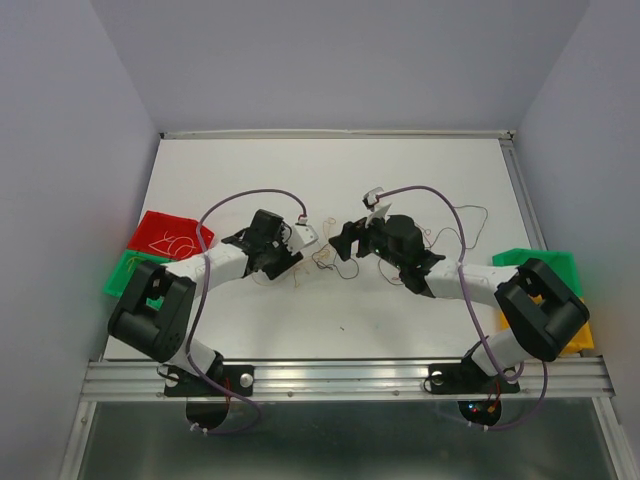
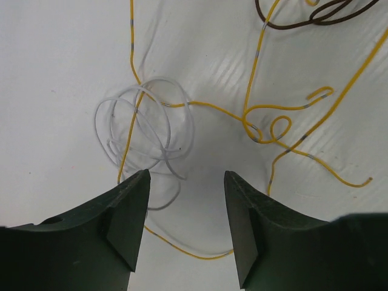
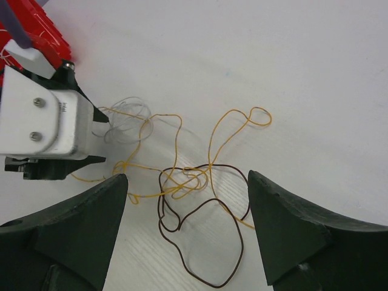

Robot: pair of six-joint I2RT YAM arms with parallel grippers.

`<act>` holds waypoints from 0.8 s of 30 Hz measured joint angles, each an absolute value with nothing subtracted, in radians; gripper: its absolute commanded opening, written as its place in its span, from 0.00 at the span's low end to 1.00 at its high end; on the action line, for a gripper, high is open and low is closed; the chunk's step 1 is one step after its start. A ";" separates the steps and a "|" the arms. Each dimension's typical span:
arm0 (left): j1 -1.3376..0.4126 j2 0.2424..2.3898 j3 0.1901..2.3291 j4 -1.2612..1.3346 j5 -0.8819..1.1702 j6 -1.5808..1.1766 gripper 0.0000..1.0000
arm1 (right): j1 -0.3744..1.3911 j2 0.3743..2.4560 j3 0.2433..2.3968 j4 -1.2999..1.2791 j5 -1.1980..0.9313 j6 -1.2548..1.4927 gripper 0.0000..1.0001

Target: Untangle the cables

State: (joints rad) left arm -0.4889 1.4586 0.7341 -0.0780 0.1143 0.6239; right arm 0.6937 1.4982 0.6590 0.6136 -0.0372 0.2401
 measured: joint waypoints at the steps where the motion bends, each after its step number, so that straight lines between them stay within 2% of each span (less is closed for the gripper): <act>1: -0.489 1.479 0.734 -0.074 0.099 0.623 0.61 | 0.694 1.499 0.659 0.614 -0.038 0.240 0.85; 8: -0.483 1.517 0.738 -0.031 0.054 0.619 0.61 | 0.694 1.499 0.659 0.614 -0.042 0.240 0.85; 10: -0.479 1.523 0.741 -0.025 0.049 0.619 0.55 | 0.694 1.499 0.659 0.614 -0.042 0.240 0.85; 12: -0.474 1.533 0.748 -0.021 0.048 0.620 0.44 | 0.694 1.499 0.659 0.614 -0.042 0.240 0.85; 13: -0.468 1.546 0.759 -0.018 0.052 0.619 0.28 | 0.694 1.499 0.659 0.614 -0.042 0.240 0.85; 14: -0.464 1.554 0.767 -0.019 0.058 0.620 0.17 | 0.694 1.499 0.659 0.614 -0.042 0.240 0.85; 15: -0.453 1.577 0.786 -0.022 0.074 0.620 0.00 | 0.694 1.499 0.659 0.614 -0.042 0.240 0.85; 24: -0.399 1.613 0.844 -0.074 0.193 0.625 0.00 | 0.694 1.490 0.659 0.619 -0.041 0.239 0.85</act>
